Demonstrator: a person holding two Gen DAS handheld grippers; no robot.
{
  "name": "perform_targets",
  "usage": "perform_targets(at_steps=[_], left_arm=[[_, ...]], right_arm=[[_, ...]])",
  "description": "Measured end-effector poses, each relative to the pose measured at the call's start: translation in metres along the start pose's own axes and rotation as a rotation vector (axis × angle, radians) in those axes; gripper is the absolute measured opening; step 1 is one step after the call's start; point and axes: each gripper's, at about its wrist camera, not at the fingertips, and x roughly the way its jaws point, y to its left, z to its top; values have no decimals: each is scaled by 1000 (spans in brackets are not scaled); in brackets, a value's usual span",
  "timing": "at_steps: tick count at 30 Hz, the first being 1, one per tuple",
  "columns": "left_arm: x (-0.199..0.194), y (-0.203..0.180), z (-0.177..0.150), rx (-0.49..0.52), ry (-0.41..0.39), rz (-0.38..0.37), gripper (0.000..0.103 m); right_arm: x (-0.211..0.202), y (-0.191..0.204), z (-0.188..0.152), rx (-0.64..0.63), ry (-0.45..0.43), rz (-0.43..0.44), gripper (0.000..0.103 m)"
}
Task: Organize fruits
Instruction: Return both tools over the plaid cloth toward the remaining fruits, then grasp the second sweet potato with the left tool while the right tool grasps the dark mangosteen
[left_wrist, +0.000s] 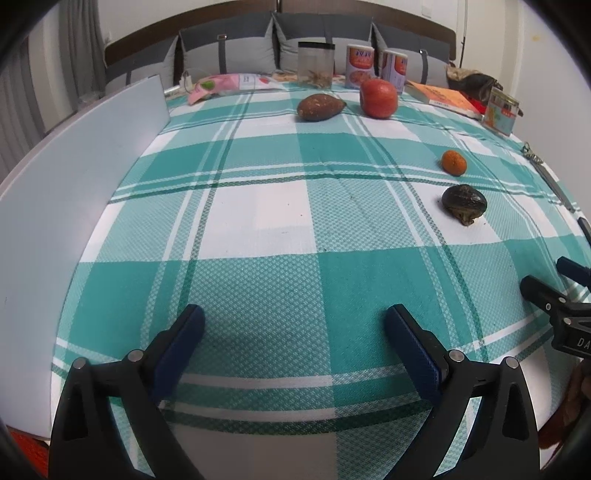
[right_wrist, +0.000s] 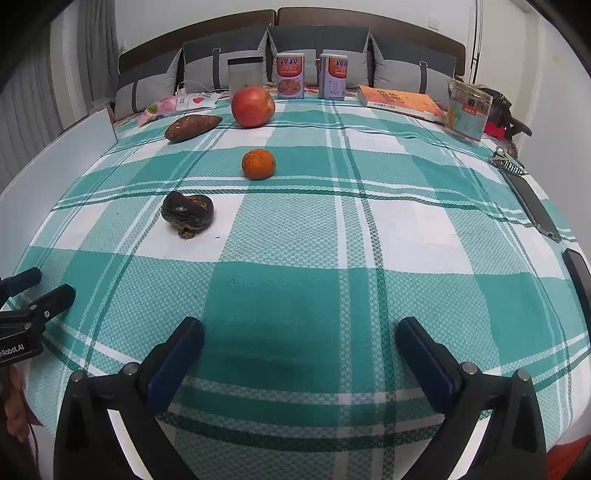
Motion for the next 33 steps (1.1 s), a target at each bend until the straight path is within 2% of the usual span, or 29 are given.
perform_targets(at_steps=[13,17,20,23,28,30,33], left_arm=[[-1,0,-1,-2,-12,-1,99],[-1,-1,3,3,26,-9,97],[-4,-9,14,31,37,-62,97],[-6,-20,42,93,16,-128,98],[20,-17,132,126,51,-235,98],[43,-19,174,162,95,-239,98],[76,-26,220,241,105,-160,97]], right_arm=[[0,1,0,-1,-6,-1,103],[0,0,0,-1,-7,-1,103],[0,0,0,-1,-7,0,103],[0,0,0,-1,-6,0,103],[1,0,0,-1,8,2,103],[1,0,1,1,23,2,103],[0,0,3,4,67,7,103]])
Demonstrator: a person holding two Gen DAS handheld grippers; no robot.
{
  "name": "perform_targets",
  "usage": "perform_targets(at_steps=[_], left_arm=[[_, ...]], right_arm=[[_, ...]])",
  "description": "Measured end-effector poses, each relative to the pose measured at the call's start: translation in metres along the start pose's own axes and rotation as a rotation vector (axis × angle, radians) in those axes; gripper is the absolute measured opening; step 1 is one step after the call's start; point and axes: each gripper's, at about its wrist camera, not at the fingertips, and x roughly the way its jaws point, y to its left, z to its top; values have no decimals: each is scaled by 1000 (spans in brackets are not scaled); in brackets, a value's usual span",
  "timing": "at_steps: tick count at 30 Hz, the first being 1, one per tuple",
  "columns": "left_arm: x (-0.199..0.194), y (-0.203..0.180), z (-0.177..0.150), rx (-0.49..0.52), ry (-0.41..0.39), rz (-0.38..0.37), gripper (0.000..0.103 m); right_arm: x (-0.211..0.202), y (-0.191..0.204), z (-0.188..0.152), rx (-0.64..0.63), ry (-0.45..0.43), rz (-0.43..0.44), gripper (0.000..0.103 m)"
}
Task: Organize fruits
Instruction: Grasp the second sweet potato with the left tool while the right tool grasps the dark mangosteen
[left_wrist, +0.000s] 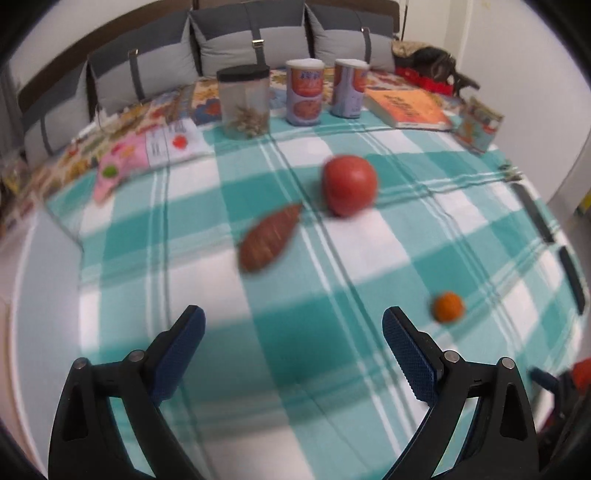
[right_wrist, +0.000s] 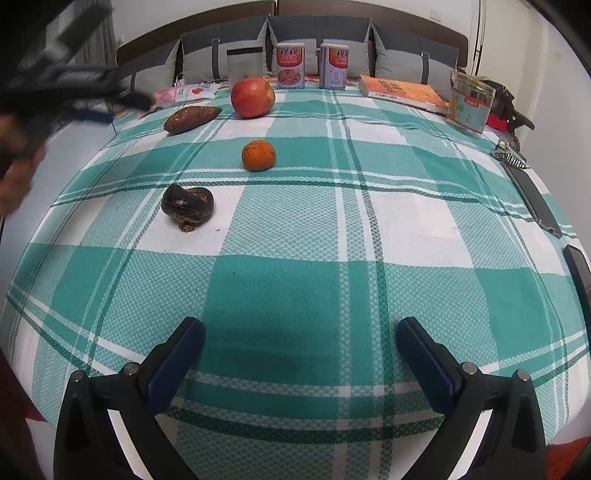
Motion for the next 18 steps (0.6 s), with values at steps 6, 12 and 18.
perform_targets(at_steps=[6,12,18], left_arm=[[61,7,38,61,56,64,96],[95,5,37,113,120,50,53],[85,12,25,63,73,19,49]], right_arm=[[-12,-7,1,45,49,77,103],[-27,-19,13,111,-41,99,103],[-27,-18,20,118,-64,114,103]])
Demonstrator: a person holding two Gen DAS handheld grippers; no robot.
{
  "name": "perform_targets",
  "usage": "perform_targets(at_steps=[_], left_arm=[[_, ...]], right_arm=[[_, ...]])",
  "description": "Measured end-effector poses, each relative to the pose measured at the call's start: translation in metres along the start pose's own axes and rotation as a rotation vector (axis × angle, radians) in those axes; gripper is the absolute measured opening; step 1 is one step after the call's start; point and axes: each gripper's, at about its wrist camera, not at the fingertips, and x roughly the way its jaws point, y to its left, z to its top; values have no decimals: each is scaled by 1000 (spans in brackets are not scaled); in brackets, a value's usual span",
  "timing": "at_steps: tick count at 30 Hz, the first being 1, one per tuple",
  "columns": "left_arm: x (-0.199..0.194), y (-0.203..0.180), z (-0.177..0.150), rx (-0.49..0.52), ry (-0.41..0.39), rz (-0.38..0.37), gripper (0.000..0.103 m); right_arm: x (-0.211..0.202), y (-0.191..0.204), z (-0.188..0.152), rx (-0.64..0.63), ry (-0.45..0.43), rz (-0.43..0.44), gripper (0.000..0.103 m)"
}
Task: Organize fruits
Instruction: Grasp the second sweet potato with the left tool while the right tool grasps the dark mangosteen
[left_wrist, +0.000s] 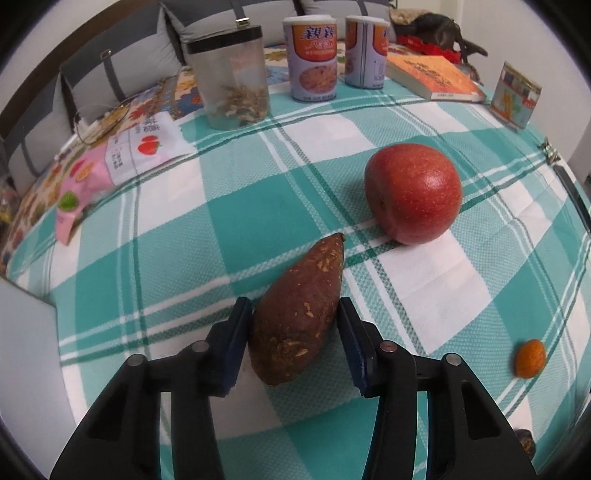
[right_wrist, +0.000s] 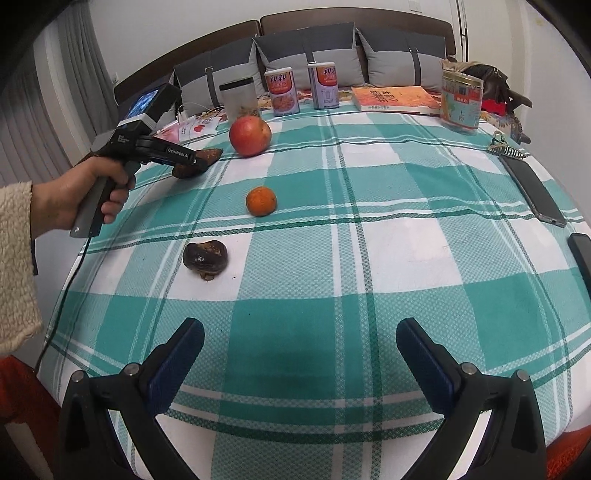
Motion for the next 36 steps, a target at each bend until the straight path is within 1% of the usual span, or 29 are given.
perform_targets(at_steps=[3,6,8,10,12,13,14,15,16,17,18,19,21,22,23,24,25,26,27,28,29,33,36], left_arm=[[-12,4,-19,-51,13,2,49],[-35,8,-52,-124,37,3,49],[-53,9,-79,-176,55,5,49],[-69,8,-110,-225,79,-14,49],[-82,5,-140,-275,92,-31,48],[-87,2,-152,-295,92,-37,48],[-91,-1,-162,-312,92,-37,48],[-97,-4,-172,-321,74,-31,48],[-103,-8,-178,-322,59,-19,48],[-105,-11,-182,-327,57,-14,48],[-107,-11,-186,-344,60,-23,48],[-108,-11,-191,-366,59,-40,48],[-110,-10,-196,-389,49,-46,48],[-111,-9,-197,-395,47,-47,48],[-112,-8,-199,-398,45,-51,48],[-112,-8,-200,-401,44,-57,48],[-113,-7,-200,-400,46,-59,49],[-114,-7,-202,-395,47,-62,52],[-116,-6,-203,-386,45,-66,55],[-118,-6,-205,-375,41,-65,64],[-119,-6,-206,-367,40,-64,71],[-120,-8,-205,-330,55,-95,72],[-116,-13,-199,-281,78,-94,74]], right_arm=[[4,1,2,0,5,17,103],[4,1,3,3,5,44,103],[5,2,3,3,13,92,103],[10,6,7,2,34,165,103],[19,16,15,-17,65,235,103],[25,22,21,-33,82,256,102],[32,29,27,-54,95,262,100],[40,37,34,-83,113,263,98],[47,42,39,-98,134,265,91],[55,47,43,-106,159,269,87],[65,53,47,-113,194,273,82],[72,57,50,-118,210,264,78],[81,64,53,-142,210,231,57],[85,67,54,-153,220,219,43],[86,68,55,-166,218,196,42],[87,68,56,-172,224,192,42],[86,68,57,-165,237,200,42],[81,67,56,-156,238,210,42],[76,65,56,-156,232,215,42],[70,65,55,-160,228,219,42],[64,64,52,-166,229,224,42],[48,59,33,-192,257,228,42],[45,56,17,-218,270,205,42]])
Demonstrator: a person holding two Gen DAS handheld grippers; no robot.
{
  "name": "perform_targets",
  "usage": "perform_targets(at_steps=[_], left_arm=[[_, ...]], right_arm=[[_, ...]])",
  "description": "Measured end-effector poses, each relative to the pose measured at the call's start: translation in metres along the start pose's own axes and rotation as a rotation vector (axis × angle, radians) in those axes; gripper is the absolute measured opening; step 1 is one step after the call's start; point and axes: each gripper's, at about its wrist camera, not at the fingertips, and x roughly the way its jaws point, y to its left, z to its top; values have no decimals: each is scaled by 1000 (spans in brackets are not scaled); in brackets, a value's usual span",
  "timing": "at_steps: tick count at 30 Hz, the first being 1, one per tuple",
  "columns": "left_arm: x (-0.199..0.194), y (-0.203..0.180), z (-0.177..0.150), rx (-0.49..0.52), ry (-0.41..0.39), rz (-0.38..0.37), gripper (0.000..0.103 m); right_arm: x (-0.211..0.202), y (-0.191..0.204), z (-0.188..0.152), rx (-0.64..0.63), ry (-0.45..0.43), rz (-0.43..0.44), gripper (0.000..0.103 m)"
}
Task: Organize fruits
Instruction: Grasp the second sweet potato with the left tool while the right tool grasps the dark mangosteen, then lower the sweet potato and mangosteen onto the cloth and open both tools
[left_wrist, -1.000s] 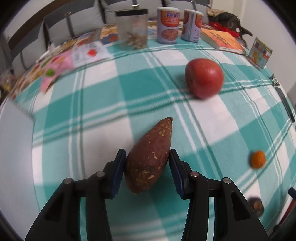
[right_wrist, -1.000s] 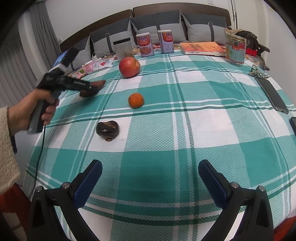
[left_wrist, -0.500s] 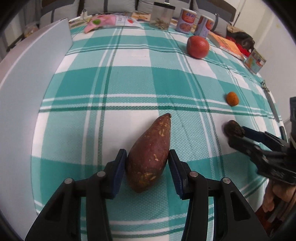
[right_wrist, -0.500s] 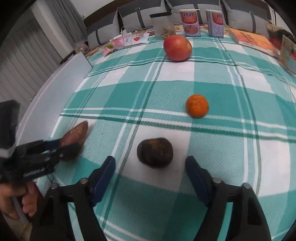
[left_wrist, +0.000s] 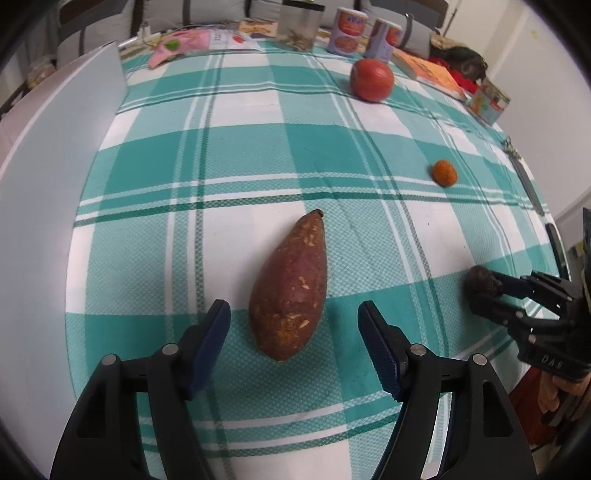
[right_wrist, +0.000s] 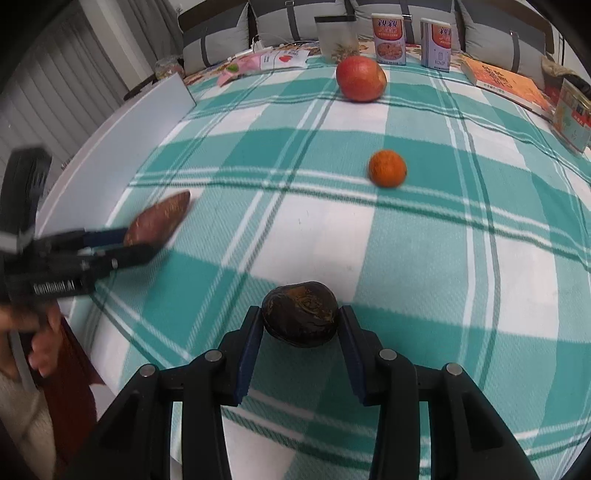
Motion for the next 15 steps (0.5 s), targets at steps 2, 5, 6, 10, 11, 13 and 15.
perform_targets(at_steps=[2,5,6,10,11,13,15], left_arm=[[4,-4,3,31,11,13,74],[13,-10,9,85,34,46,67],[16,-11,11,95,42,59,58],[18,-4,12,59,53,62,43],[17,-3,10,42,55,69,43],[13,0,3,-14,69,63,43],[6,3,-8,-92,83,29,43]], right_arm=[[-1,-2,-9,1,-7,0,42],[-7,-6,-17,27,-21,21,43],[-9,-7,-20,37,-25,27,43],[-18,-14,-31,70,-44,36,55],[-20,-16,-34,77,-52,35,55],[-25,-20,-39,95,-65,39,55],[-29,-22,-42,110,-73,40,55]])
